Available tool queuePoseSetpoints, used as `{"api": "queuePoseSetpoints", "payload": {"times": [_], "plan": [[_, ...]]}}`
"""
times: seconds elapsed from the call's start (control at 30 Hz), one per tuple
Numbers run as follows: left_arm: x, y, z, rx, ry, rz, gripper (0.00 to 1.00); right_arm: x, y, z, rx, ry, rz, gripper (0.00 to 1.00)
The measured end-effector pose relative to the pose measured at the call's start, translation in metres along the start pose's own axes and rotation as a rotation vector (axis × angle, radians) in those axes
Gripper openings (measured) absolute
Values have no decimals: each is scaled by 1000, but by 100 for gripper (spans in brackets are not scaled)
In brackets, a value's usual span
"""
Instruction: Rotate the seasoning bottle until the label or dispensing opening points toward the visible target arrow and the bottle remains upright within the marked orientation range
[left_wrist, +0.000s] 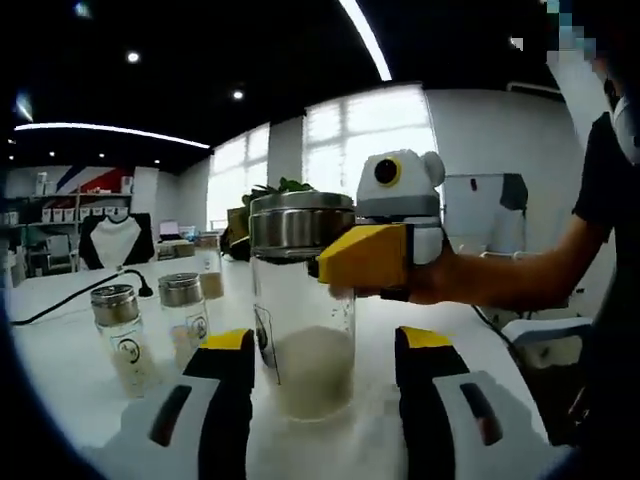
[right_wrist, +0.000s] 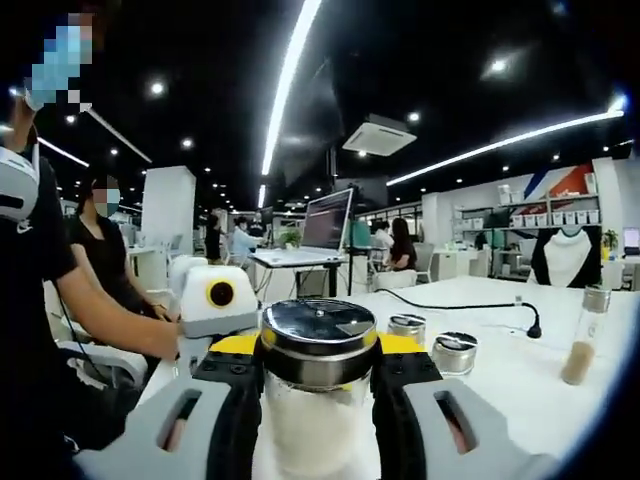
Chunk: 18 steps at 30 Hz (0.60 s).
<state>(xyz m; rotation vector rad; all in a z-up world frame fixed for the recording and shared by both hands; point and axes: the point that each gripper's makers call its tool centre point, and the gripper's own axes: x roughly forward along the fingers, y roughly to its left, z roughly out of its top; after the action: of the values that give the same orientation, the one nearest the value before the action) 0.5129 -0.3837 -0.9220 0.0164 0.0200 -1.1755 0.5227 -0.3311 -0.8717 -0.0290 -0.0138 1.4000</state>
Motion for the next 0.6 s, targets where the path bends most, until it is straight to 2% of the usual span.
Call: {"api": "queuePoseSetpoints", "payload": {"times": [0.07,0.1,0.17,0.23,0.33,0.47,0.5,0.6], "plan": [[-1,-4,-4,7,19,-18,60,0,12,3,2,-15,70,39],[-3,-11,-7,20,37,-56,58,-1,17,5,22,-26,103,39],[-4,-15,-8,28,34,-74,58,-2,25,6,34,-28,149,39],[-5,-25,-9,28,38,-123,56,-3,33,7,35,-34,203,39],[-7,-33,-8,9,24,-163,56,-4,37,7,33,-30,236,40],[-10,-32,-5,-19,7,-172,45,-7,43,9,36,-41,284,39],[-11,-34,-2,-51,-11,-187,45,-6,46,10,31,-44,287,40],[-10,-33,-2,-45,-3,-169,44,-7,46,10,32,-49,295,40]]}}
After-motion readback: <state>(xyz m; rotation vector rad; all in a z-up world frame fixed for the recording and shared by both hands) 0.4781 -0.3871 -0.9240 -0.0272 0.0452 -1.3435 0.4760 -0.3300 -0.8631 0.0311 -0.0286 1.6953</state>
